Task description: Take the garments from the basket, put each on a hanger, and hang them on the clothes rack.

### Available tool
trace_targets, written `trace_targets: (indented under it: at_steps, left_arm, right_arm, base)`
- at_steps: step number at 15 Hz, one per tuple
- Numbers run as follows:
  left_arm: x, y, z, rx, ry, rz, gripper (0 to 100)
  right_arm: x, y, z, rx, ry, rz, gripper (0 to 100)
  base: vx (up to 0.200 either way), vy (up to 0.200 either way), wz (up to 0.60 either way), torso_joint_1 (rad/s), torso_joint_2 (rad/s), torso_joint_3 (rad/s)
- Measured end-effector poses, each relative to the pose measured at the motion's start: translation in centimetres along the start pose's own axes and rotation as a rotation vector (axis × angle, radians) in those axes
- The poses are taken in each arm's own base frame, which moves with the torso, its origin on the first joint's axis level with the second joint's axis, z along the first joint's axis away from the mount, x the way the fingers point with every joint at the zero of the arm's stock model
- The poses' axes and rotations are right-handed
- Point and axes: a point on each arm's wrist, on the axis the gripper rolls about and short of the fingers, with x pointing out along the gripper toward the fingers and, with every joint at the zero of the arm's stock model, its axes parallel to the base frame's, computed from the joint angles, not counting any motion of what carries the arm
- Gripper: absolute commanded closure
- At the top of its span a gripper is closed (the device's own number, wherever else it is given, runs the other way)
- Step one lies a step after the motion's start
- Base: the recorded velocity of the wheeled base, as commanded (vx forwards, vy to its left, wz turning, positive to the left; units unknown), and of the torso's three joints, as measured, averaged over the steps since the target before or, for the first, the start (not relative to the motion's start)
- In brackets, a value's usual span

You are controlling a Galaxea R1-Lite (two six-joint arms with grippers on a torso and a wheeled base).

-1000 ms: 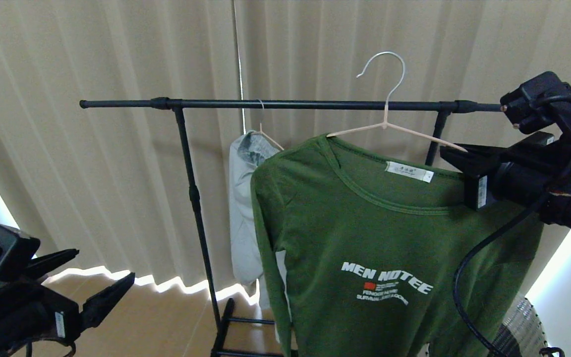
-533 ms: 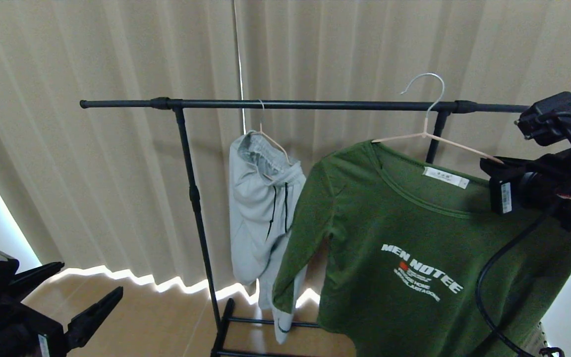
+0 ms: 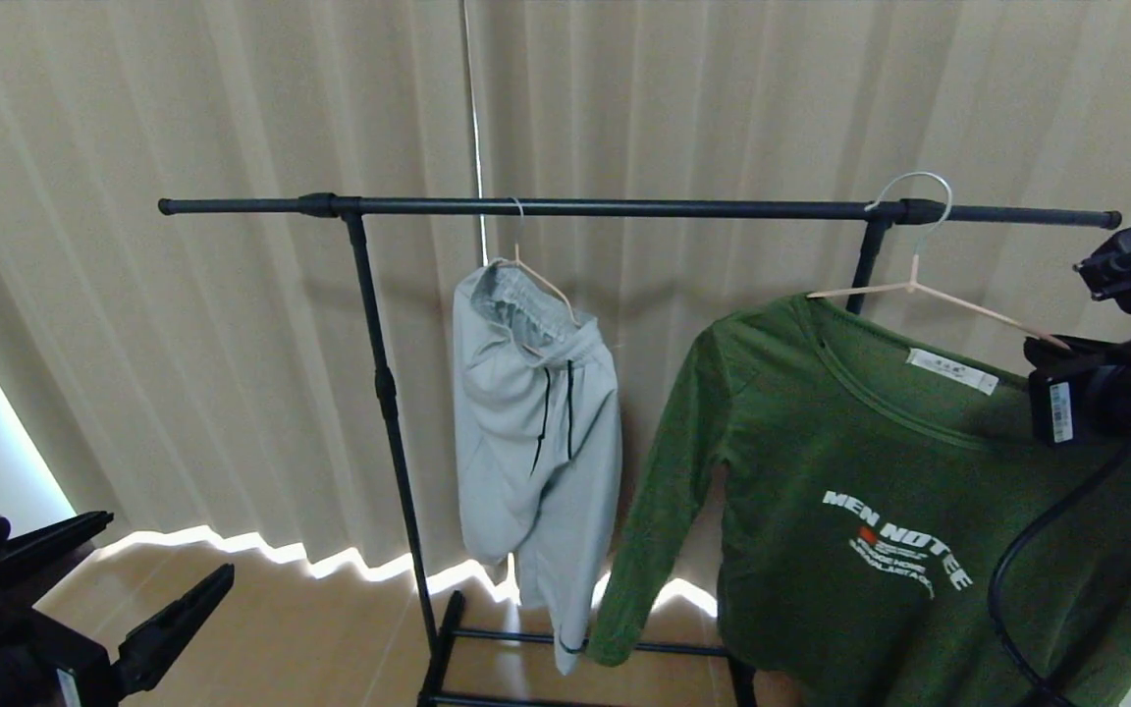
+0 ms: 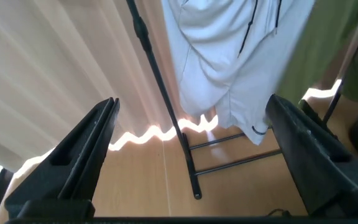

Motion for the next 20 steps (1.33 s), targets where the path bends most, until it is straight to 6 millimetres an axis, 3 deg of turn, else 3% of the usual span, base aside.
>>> trace_targets:
  at_steps: [7, 20]
  left_arm:
    - [-0.4, -0.1, 0.1, 0.015, -0.019, -0.005, 0]
    - [-0.4, -0.3, 0.0, 0.021, -0.020, -0.016, 0]
  right_arm:
    - [-1.5, -0.5, -2.0, 0.012, 0.032, -0.026, 100]
    - [-2.4, -0.6, -2.7, 0.020, 0.033, -0.018, 100]
  base:
    - [0.000, 0.000, 0.00, 0.000, 0.00, 0.000]
    - [0.200, 0.000, 0.00, 0.004, 0.00, 0.003]
